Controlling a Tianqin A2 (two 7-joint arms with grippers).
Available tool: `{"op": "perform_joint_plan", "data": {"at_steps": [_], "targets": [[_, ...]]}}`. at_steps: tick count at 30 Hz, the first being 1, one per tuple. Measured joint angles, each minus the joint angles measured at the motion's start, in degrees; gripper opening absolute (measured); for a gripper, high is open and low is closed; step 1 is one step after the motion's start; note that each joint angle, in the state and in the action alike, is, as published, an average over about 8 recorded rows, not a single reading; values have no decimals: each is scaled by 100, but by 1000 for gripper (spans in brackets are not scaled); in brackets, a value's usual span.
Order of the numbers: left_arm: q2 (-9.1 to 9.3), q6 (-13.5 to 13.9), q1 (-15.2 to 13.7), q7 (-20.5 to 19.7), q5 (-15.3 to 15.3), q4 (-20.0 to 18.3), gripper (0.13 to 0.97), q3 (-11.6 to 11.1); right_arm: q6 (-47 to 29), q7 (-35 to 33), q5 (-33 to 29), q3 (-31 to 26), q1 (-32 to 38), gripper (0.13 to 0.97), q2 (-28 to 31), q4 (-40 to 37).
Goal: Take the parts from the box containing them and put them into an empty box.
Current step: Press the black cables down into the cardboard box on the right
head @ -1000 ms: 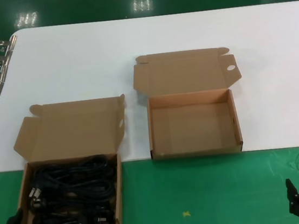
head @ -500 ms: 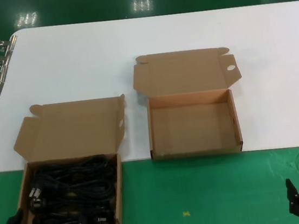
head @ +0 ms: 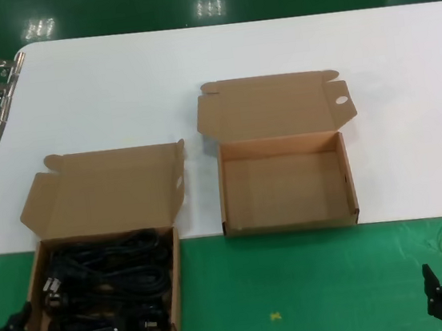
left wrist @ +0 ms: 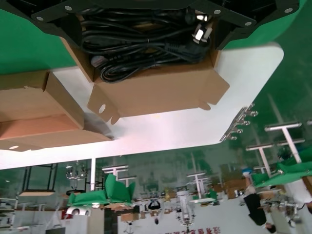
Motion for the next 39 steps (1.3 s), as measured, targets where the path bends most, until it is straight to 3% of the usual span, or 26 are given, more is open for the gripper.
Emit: {"op": "perform_joint_plan", "data": {"at_steps": [4, 11, 14, 18, 22, 26, 32, 39], "targets": [[-282, 27, -54, -85, -19, -8, 966, 82, 0, 0, 0, 0, 0, 966, 0, 0], [-973, 132, -242, -306, 49, 22, 966, 452, 0, 0, 0, 0, 0, 966, 0, 0], [-1300, 286, -374, -420, 237, 35, 966, 657, 0, 0, 0, 0, 0, 966, 0, 0], [-1740, 646, -621, -715, 703, 23, 966, 872, 0, 0, 0, 0, 0, 966, 0, 0], [-2147, 1146, -916, -1070, 1206, 22, 966, 988, 0, 0, 0, 0, 0, 966, 0, 0], [-2494, 1750, -1251, -1132, 1458, 137, 966, 1097, 0, 0, 0, 0, 0, 966, 0, 0], [-2842, 2846, -1913, -681, 1453, 556, 966, 1353, 0, 0, 0, 0, 0, 966, 0, 0], [-3005, 4185, -2914, 48, 1442, 1356, 966, 1703, 0, 0, 0, 0, 0, 966, 0, 0]]}}
